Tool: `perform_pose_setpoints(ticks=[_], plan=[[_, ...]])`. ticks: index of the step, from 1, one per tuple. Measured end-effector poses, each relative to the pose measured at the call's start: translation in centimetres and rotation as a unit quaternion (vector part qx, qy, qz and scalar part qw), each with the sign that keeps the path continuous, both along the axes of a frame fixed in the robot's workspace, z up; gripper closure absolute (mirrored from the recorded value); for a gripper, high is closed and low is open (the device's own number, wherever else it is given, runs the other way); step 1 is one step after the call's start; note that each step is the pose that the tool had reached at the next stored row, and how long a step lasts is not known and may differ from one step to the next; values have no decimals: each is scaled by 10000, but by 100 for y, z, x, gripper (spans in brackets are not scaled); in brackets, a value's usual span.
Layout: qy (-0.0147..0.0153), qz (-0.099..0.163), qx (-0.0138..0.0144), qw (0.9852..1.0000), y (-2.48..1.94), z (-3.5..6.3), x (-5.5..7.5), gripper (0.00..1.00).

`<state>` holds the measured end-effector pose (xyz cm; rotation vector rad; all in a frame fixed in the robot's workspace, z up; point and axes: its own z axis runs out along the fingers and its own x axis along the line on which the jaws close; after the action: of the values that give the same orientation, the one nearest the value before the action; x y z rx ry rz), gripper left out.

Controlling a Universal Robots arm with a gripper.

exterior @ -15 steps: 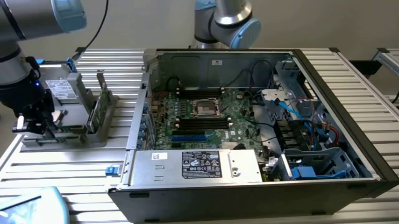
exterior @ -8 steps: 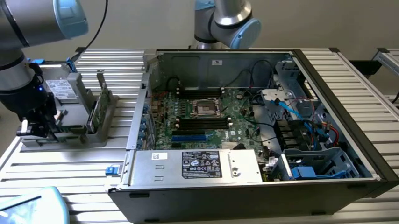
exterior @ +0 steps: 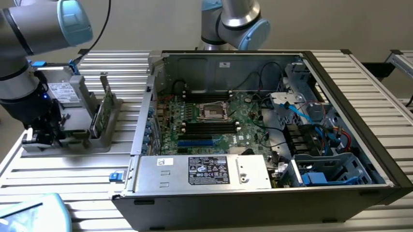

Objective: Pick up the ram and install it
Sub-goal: 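Pick up the ram and move it above insertion slot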

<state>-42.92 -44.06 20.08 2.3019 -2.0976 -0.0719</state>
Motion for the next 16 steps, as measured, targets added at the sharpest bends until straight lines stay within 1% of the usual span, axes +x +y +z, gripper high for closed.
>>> perform_pose_setpoints(ticks=[2,6,8,16], plan=[[-2,0,6,10000,0,-27,-1,69],[-2,0,10,10000,0,-45,0,69],[-5,0,23,10000,0,-76,0,69],[-4,0,22,10000,0,-77,-1,69]])
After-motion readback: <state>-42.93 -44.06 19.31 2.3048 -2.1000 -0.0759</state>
